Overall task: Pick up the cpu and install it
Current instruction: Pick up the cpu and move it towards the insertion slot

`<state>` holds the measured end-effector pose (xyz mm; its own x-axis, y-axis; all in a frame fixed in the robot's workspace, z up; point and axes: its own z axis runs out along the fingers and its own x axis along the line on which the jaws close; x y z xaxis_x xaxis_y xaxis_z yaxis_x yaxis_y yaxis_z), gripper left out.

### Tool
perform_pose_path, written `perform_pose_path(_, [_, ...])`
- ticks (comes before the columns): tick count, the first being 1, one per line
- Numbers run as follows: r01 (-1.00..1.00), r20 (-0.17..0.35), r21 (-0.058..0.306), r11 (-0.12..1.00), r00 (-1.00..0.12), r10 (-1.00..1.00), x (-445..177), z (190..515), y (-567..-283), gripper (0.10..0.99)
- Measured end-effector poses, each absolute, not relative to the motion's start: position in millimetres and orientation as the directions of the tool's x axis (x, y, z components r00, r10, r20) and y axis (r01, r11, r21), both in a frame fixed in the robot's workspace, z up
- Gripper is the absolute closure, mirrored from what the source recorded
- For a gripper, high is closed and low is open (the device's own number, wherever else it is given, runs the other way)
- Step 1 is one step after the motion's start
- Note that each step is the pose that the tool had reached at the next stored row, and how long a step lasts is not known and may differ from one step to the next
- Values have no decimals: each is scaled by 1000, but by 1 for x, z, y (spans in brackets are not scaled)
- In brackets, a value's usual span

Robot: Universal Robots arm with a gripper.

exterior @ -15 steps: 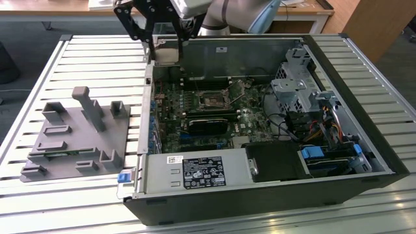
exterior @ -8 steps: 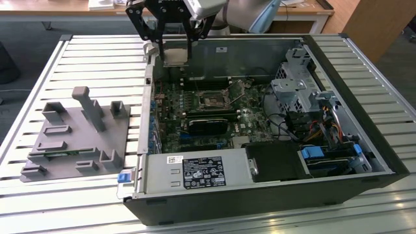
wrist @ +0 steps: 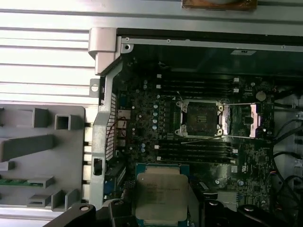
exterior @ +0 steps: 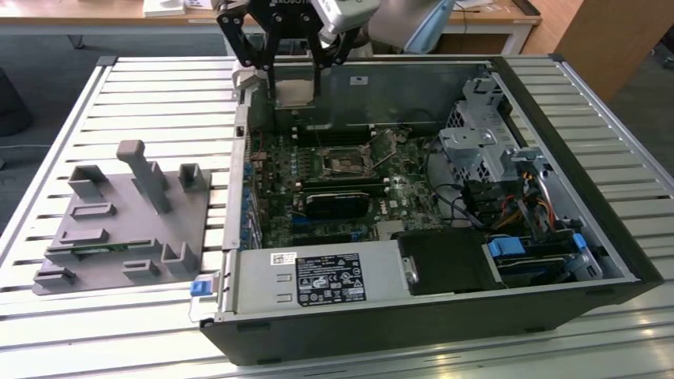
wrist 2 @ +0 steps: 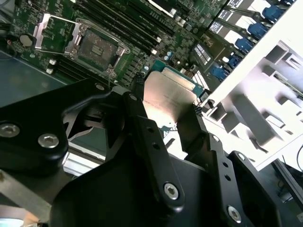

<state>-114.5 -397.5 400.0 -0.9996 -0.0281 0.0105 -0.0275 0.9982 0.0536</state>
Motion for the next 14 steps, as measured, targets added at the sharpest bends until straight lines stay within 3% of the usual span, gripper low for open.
perform_pose_path(14, [-28,11,54,998,-1000,-28,-84,397,-397,557])
